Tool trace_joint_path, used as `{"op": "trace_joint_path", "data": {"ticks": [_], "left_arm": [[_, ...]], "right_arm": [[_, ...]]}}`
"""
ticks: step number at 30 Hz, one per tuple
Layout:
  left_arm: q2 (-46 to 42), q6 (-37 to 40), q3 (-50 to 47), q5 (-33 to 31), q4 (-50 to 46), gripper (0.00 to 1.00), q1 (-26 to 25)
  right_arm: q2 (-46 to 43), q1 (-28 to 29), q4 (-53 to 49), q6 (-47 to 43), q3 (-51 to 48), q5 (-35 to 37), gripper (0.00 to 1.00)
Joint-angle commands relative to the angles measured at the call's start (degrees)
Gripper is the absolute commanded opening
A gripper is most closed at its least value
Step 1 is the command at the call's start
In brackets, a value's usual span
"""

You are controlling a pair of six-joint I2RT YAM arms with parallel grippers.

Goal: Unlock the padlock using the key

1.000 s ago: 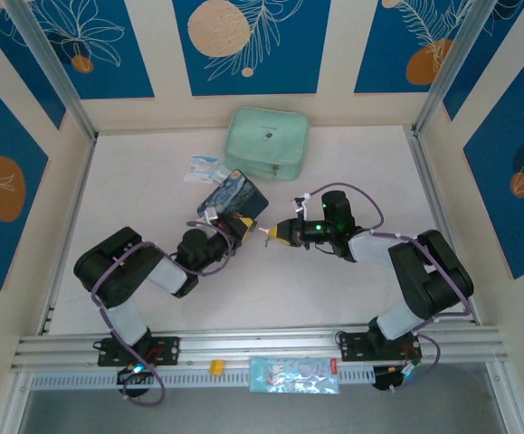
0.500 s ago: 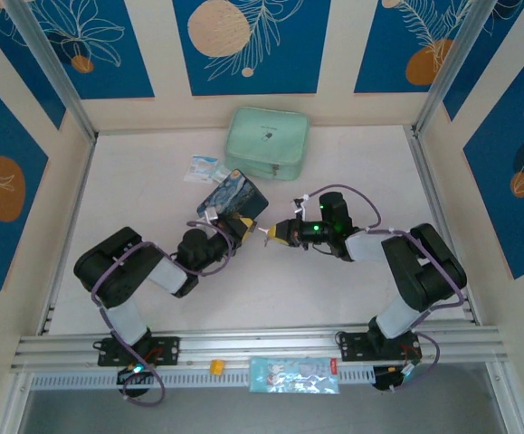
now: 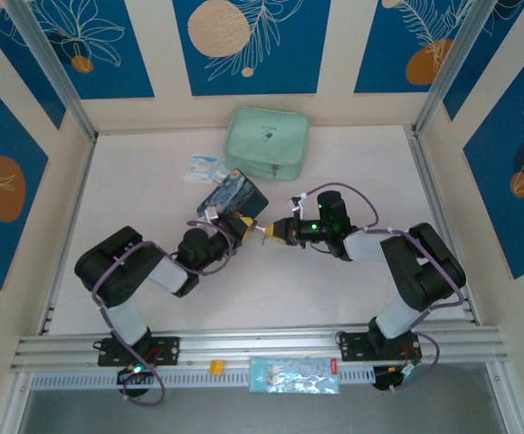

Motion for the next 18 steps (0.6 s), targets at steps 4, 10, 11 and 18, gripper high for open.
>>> {"op": "trace_joint_path", "data": {"ticks": [4, 10, 11, 18], "left_arm": [[0.5, -0.7, 1.1, -0.2, 2.3, 0.00, -0.5], [0.6, -0.9, 1.0, -0.3, 2.6, 0.00, -0.6], [0.6, -0.9, 1.0, -0.2, 2.7, 0.00, -0.6], [0.6, -0.9, 1.2, -0.1, 2.7, 0.00, -0.8]], "right_arm": [[0.9, 0.5, 1.4, 0.2, 1.2, -0.3, 0.00], [0.9, 0.7, 1.2, 0.1, 1.2, -0.1, 0.00], [0.9, 0.6, 1.0, 0.0, 1.1, -0.1, 0.00], [1.3, 0.9, 1.3, 0.0, 1.5, 0.0, 0.00]]}}
